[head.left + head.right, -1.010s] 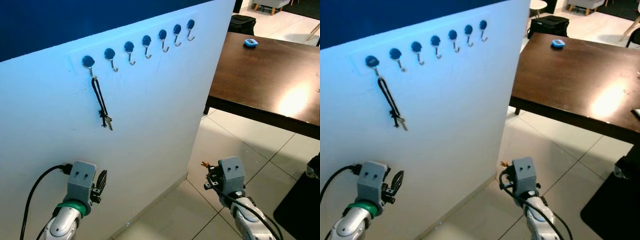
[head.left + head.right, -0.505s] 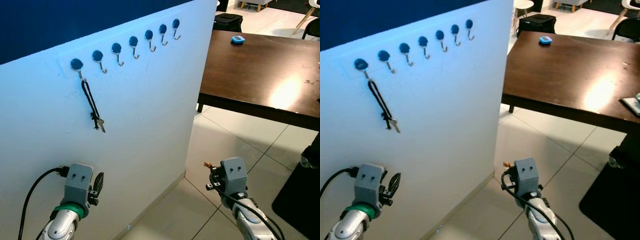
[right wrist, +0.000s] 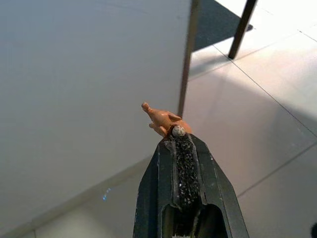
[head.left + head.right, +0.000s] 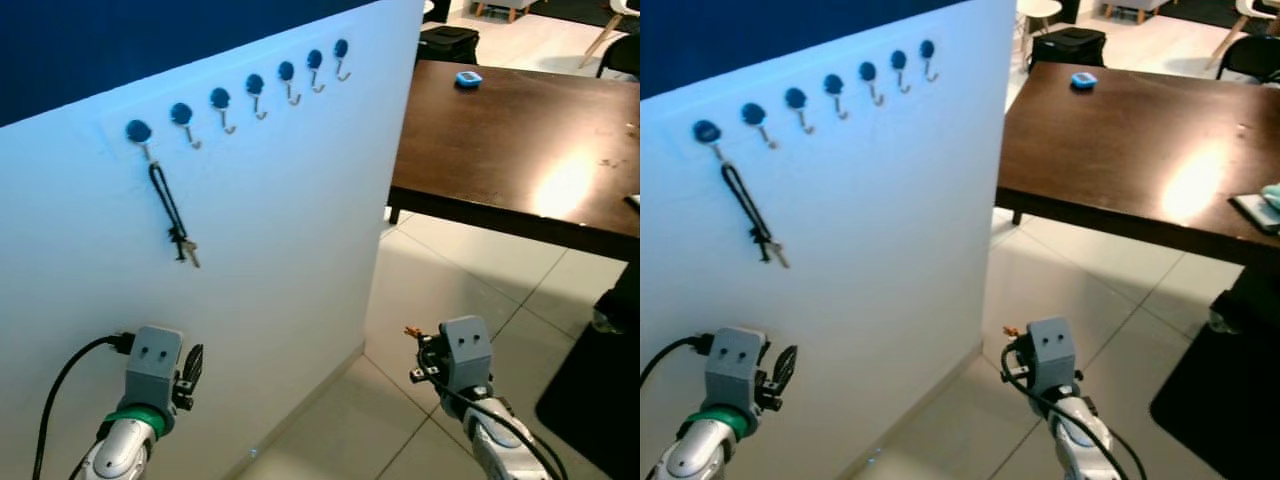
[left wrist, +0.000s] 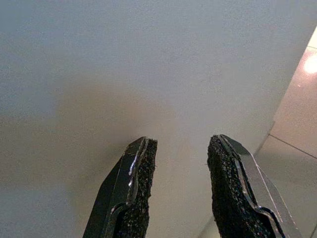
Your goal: Hang keys on a hook
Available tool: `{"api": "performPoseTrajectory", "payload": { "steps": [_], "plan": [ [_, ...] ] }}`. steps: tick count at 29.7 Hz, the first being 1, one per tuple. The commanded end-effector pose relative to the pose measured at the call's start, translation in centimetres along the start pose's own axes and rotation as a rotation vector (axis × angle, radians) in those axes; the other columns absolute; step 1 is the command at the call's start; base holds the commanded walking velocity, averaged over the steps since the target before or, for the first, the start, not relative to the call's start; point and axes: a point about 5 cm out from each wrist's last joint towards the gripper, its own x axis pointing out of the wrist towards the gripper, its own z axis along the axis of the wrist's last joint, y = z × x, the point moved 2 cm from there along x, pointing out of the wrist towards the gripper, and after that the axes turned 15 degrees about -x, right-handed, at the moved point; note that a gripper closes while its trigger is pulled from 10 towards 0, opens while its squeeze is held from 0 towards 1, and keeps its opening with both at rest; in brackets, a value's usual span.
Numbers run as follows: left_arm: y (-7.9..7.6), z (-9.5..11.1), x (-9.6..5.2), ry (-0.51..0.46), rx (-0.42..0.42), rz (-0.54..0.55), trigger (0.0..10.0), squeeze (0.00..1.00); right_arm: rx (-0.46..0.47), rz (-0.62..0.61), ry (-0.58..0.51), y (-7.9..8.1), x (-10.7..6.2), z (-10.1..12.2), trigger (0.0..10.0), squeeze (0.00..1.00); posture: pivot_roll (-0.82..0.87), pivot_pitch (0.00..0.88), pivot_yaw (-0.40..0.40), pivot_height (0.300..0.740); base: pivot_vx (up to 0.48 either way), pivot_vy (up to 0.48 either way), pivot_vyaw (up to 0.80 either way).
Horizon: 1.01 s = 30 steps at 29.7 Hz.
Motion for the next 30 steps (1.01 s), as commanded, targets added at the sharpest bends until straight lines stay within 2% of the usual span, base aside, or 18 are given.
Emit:
{"api": "performPoseTrajectory", "payload": {
  "steps": [1, 30],
  "plan": [
    [0.28, -0.51, -0.15, 0.024, 0.001, 0.014, 10.0, 0.00, 0.009, 0.001, 0.013, 0.05, -0.23, -0.50, 10.0, 0.00, -0.11, 0.000, 0.108, 0.740, 0.000, -0.352, 0.00],
    [0.50, -0.60, -0.18, 0.031, -0.002, 0.030, 10.0, 0.00, 0.007, 0.003, 0.010, 0.09, -0.21, -0.49, 10.0, 0.00, -0.11, 0.000, 0.108, 0.740, 0.000, -0.330, 0.00]
  ]
}}
